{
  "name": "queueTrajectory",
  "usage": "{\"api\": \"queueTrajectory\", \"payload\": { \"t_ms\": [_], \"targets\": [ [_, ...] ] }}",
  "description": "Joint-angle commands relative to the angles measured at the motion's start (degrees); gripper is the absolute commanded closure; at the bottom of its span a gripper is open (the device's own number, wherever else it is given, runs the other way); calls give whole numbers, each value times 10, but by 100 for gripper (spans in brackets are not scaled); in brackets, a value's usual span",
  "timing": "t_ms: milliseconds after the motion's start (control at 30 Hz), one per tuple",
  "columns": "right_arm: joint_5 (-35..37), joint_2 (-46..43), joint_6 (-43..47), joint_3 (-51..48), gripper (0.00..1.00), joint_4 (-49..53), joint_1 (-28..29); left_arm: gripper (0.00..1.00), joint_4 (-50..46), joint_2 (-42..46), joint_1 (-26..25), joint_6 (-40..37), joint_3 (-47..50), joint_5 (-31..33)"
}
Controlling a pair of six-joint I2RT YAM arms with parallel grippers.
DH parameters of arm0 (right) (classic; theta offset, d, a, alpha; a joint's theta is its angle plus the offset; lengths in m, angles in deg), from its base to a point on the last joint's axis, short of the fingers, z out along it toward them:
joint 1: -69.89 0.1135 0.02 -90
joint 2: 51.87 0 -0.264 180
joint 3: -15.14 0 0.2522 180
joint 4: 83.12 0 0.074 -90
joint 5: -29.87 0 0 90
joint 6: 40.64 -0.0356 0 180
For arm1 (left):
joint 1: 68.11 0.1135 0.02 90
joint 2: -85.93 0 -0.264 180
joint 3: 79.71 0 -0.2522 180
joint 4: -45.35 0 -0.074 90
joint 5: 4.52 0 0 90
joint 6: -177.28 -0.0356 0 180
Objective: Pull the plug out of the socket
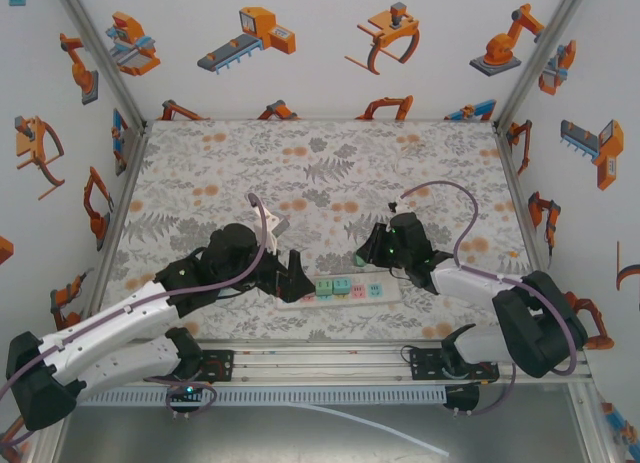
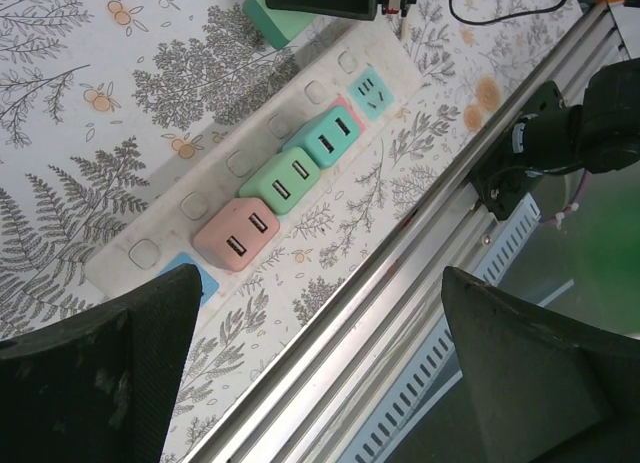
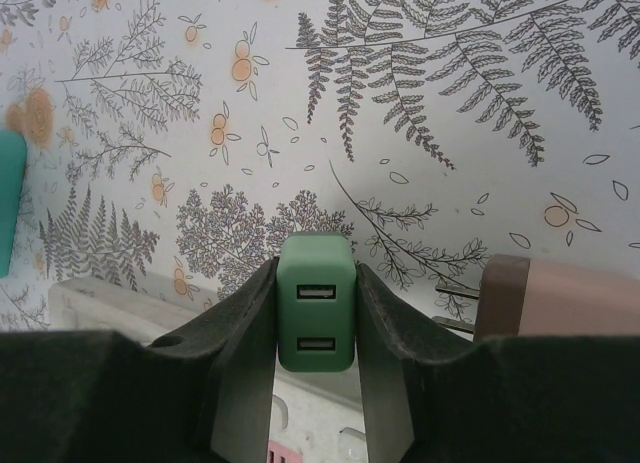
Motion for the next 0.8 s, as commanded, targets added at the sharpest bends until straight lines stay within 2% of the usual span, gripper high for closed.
{"api": "queueTrajectory", "payload": {
  "t_ms": [0, 167, 367, 600, 767],
  "targets": [
    [24, -5, 14, 4, 62, 31, -1, 3, -5, 9, -2, -8, 9, 16],
    [37, -29, 39, 11, 56, 66, -1, 3, -6, 11, -2, -6, 12, 22],
    [55, -62, 58, 17, 55, 102, -1, 3, -16, 13, -2, -1, 13, 44],
    [72, -131, 110, 38, 55, 153, -1, 3, -68, 30, -2, 27, 13, 133],
    [52, -199, 211, 63, 56, 159, -1, 3, -85, 57, 4, 64, 30, 187]
  ]
}}
